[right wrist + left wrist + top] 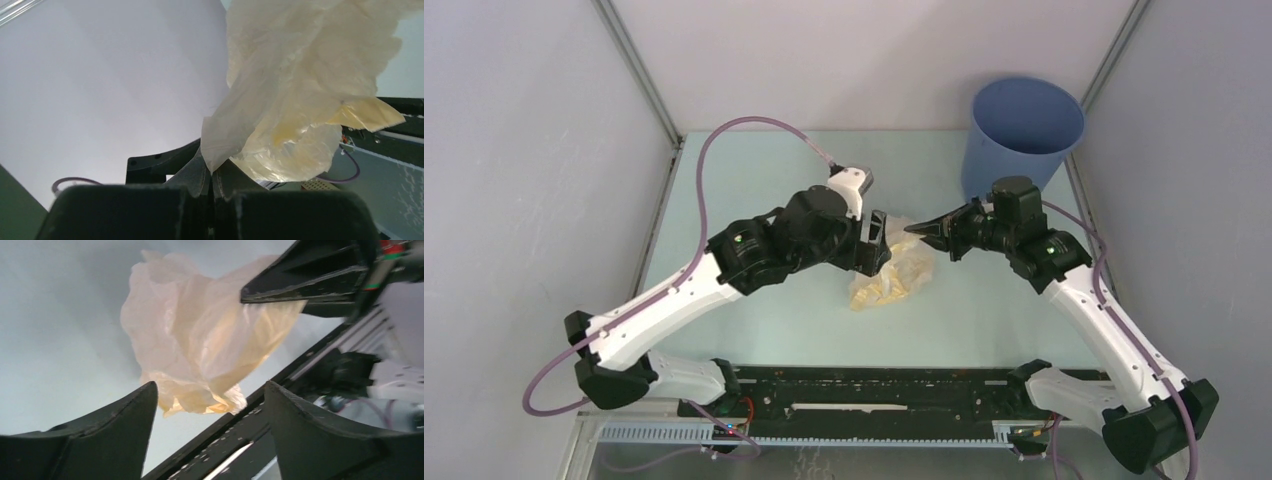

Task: Put the trash bags into the trash bin

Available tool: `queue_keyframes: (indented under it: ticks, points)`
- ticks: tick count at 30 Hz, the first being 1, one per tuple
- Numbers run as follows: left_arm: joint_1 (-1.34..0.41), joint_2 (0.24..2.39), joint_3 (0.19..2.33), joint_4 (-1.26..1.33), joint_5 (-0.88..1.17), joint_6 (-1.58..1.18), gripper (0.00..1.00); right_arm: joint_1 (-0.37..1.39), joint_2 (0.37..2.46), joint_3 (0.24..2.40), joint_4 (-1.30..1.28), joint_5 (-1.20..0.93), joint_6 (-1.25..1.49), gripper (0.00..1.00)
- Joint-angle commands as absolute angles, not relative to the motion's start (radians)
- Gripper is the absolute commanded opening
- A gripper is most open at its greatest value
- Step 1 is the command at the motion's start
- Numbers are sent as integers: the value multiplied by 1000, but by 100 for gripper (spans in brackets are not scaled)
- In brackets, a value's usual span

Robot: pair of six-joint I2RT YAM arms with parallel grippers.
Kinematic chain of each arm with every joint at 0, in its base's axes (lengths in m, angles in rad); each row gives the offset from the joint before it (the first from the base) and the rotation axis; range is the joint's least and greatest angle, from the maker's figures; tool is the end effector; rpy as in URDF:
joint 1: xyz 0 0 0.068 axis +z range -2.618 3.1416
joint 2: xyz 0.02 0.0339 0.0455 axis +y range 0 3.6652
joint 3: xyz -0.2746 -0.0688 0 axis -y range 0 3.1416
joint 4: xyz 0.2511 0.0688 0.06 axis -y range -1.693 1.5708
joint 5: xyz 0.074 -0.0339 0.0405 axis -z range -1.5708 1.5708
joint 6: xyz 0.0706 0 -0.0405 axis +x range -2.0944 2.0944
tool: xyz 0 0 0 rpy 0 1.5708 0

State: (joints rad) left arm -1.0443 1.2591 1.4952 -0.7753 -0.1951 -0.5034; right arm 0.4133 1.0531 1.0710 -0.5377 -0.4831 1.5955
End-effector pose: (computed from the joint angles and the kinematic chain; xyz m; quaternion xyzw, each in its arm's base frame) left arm 0.1570 -0.2428 0.4184 0.1850 0.8471 -0.2825 0.4103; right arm 0.2181 0.1315 0.3488 0.3685 0.7643 0.5221 0.0867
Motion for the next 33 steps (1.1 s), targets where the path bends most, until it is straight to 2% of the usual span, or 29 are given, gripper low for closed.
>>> queue_keyframes:
  ticks: [1,3,4,9,15,17,19,21,23,24,25,26,29,33]
  points:
    - [-1051,1301,1558,-946,-285,-423,73,446,1069,1117,-622,-393,1647,0]
    - [-1051,1303,1561,-965,-312,-417,63,458,1080,1124,-645,-380,1650,0]
    - [-1050,1304,1556,-958,-310,-407,62,466,1084,1129,-654,-372,1649,0]
    - [-1049,1332,1534,-921,-231,-375,71,499,1086,1133,-682,-329,1666,0]
    - [-1048,1341,1467,-866,-212,-362,71,534,1079,1140,-693,-306,1678,0]
    - [-1045,1350,1469,-863,-218,-356,67,541,1072,1153,-709,-299,1657,0]
    - [-1044,1355,1483,-871,-225,-354,50,541,1062,1158,-709,-309,1622,0]
    - [-1033,1367,1512,-912,-247,-363,26,533,1043,1158,-700,-328,1567,0]
    - [-1010,1372,1543,-958,-242,-373,8,502,1023,1158,-651,-370,1437,0]
    - [-996,1365,1551,-973,-233,-389,1,480,1020,1159,-590,-407,1341,7]
    - [-979,1352,1545,-974,-215,-401,0,452,1024,1164,-539,-454,1234,17]
    - [-958,1337,1540,-972,-178,-421,0,413,1043,1185,-537,-521,1110,22]
    - [-872,1283,1530,-975,-29,-498,0,338,1124,1345,-750,-598,706,45]
    - [-745,1207,1440,-867,191,-665,0,359,1167,1497,-996,-499,426,55]
